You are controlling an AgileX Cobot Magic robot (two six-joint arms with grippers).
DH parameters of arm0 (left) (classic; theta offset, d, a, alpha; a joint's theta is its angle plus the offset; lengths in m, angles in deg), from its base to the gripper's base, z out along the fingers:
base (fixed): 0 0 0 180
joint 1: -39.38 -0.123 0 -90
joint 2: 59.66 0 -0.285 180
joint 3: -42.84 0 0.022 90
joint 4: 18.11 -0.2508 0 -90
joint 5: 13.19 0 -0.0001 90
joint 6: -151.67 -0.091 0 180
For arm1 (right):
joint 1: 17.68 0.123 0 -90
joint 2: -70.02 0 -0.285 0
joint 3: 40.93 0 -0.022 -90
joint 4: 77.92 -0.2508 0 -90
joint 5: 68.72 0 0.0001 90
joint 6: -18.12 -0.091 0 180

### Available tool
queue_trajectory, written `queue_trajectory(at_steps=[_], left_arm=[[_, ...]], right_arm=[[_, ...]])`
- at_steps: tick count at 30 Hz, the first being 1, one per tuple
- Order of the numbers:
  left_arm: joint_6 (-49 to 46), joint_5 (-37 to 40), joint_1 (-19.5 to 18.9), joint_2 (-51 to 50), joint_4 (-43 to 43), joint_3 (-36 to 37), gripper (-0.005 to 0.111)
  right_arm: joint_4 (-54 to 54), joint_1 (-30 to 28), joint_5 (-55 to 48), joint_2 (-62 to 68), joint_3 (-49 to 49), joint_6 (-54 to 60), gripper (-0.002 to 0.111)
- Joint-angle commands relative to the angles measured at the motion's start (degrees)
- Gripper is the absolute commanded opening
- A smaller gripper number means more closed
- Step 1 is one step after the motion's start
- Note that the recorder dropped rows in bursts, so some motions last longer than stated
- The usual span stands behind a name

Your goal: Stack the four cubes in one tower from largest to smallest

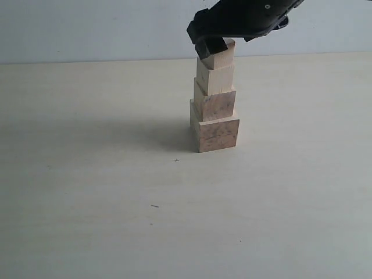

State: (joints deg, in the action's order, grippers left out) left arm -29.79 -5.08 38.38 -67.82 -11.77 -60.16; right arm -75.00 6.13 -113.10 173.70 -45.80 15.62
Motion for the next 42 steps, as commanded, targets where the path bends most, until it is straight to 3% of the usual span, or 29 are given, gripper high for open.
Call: queue_trajectory(at_steps=[1, 15, 21, 27, 42], left_arm=[[0.11, -0.04, 0.38, 0.38, 0.32, 0.21, 0.0], [-0.07, -0.04, 0.38, 0.38, 0.32, 0.21, 0.0], [0.1, -0.04, 0.38, 0.38, 0.32, 0.21, 0.0], [0.1, -0.04, 0.38, 0.38, 0.32, 0.21, 0.0], [0.09, -0.04, 0.38, 0.38, 0.32, 0.21, 0.0]], right_arm=[[-0.03, -0.14, 8.99, -2.71, 6.04, 1.26, 0.079], [-0.03, 0.19, 27.84, -4.58, 19.84, 2.5, 0.079], [-0.03, 0.19, 31.17, -4.58, 22.09, 2.5, 0.079], [-0.03, 0.19, 33.93, -4.58, 23.97, 2.5, 0.087], [-0.34, 0.19, 33.43, -4.8, 27.46, 1.82, 0.087]])
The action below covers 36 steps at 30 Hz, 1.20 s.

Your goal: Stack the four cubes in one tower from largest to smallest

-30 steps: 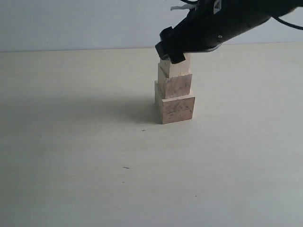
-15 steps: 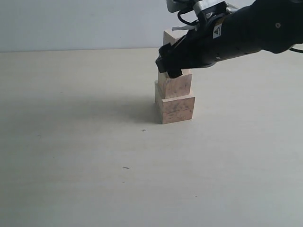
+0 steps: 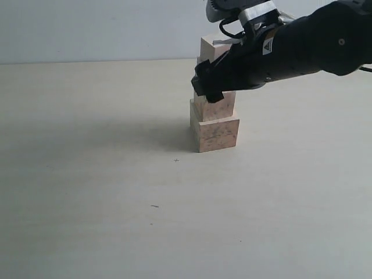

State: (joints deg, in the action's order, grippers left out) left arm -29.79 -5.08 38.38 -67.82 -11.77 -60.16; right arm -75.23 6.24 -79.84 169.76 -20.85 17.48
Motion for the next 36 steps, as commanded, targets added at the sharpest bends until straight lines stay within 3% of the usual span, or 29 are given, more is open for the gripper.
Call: queue_trajectory(at_steps=[1, 17, 20, 29, 36], left_arm=[[0.09, -0.04, 0.38, 0.38, 0.32, 0.21, 0.0], [-0.02, -0.04, 0.38, 0.38, 0.32, 0.21, 0.0], [0.1, -0.04, 0.38, 0.38, 0.32, 0.21, 0.0], [0.1, -0.04, 0.38, 0.38, 0.32, 0.21, 0.0], [-0.01, -0.04, 0.38, 0.38, 0.32, 0.21, 0.0]], right_arm=[[-0.54, 0.08, 0.17, -1.11, 3.35, -0.04, 0.087], [-2.68, 0.08, 4.38, -20.65, 19.64, -1.86, 0.083], [-2.68, 0.08, 5.75, -26.15, 22.53, -2.5, 0.067], [-6.24, 0.08, -5.99, -40.2, 24.14, -5.05, 0.0], [-9.7, 0.08, -15.99, -45.36, 24.14, -5.05, 0.0]])
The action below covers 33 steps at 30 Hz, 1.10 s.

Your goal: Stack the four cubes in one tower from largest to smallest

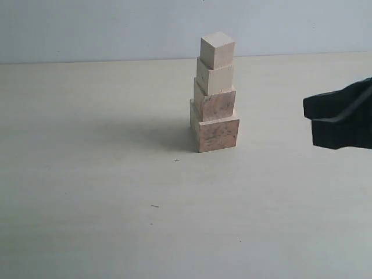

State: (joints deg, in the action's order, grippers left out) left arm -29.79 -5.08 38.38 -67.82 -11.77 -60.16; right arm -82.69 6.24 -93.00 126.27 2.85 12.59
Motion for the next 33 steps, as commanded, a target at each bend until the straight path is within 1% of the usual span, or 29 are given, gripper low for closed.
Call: queue_trajectory(at_steps=[1, 4, 6, 10, 14, 15, 16, 18, 21, 25, 29, 33], left_arm=[[-0.01, -0.04, 0.38, 0.38, 0.32, 0.21, 0.0], [0.07, -0.04, 0.38, 0.38, 0.32, 0.21, 0.0], [0.07, -0.04, 0.38, 0.38, 0.32, 0.21, 0.0], [-0.02, -0.04, 0.38, 0.38, 0.32, 0.21, 0.0], [0.11, -0.04, 0.38, 0.38, 0.32, 0.21, 0.0], [0.11, -0.04, 0.38, 0.38, 0.32, 0.21, 0.0], [0.11, -0.04, 0.38, 0.38, 0.32, 0.21, 0.0], [0.11, -0.04, 0.38, 0.38, 0.32, 0.21, 0.0], [0.11, -0.04, 0.38, 0.38, 0.32, 0.21, 0.0], [0.11, -0.04, 0.38, 0.38, 0.32, 0.21, 0.0], [-0.01, -0.04, 0.38, 0.38, 0.32, 0.21, 0.0], [-0.01, -0.04, 0.38, 0.38, 0.32, 0.21, 0.0]], right_arm=[[-2.25, 0.08, -2.63, -2.49, 0.44, -0.17, 0.0], [-2.29, 0.08, 2.54, -4.77, 0.44, -0.17, 0.0], [-1.69, 0.08, 4.08, -4.76, 0.44, -0.17, 0.0], [-1.69, 0.08, 4.85, -4.92, 0.44, -0.17, 0.0], [-1.69, 0.08, 4.31, -8.76, 0.6, -0.17, 0.0], [-1.69, 0.08, 5.64, -10.37, 1.84, -0.17, 0.0], [-0.05, -0.03, 9.51, -12.52, 4.67, -0.17, 0.0], [7.49, -1.11, 18.38, -15.69, 11.33, -0.17, 0.0], [11.66, -2.83, 24.27, -19.04, 17.81, -0.17, 0.0], [11.66, -4.48, 23.77, -25.91, 24.29, -0.17, 0.0], [11.13, -6.1, 23.31, -34.84, 28.47, -0.17, 0.0], [10.58, -7.9, 18.42, -42.84, 31.31, -0.17, 0.0]])
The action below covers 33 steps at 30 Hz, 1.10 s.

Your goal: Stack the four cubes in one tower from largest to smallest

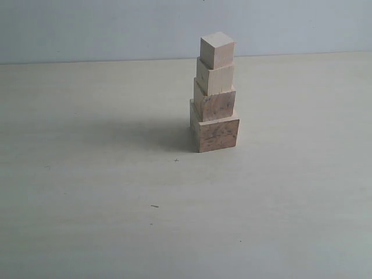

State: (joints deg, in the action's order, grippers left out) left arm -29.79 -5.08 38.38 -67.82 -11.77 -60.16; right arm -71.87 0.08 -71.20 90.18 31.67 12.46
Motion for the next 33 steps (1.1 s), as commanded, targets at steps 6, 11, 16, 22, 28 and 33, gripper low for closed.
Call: queue_trajectory(at_steps=[6, 11, 16, 22, 28, 33], left_arm=[[-0.01, -0.04, 0.38, 0.38, 0.32, 0.21, 0.0], [0.12, -0.04, 0.38, 0.38, 0.32, 0.21, 0.0], [0.12, -0.04, 0.38, 0.38, 0.32, 0.21, 0.0], [-0.01, -0.04, 0.38, 0.38, 0.32, 0.21, 0.0], [0.14, -0.04, 0.38, 0.38, 0.32, 0.21, 0.0], [-0.01, -0.04, 0.38, 0.38, 0.32, 0.21, 0.0]], right_arm=[[-6.6, -2.6, -5.02, -12.37, 4.61, -0.04, 0.0], [-6.6, -2.6, -7.83, -12.37, 4.61, -0.04, 0.0], [-6.6, -2.6, -8.09, -12.37, 4.61, -0.04, 0.0], [-5.46, -2.6, -9.53, -12.37, 4.61, 1.09, 0.0], [-5.72, -2.6, -9.66, -12.37, 4.61, 1.09, 0.0], [-5.44, -2.6, -9.66, -12.37, 4.61, 1.09, 0.0]])
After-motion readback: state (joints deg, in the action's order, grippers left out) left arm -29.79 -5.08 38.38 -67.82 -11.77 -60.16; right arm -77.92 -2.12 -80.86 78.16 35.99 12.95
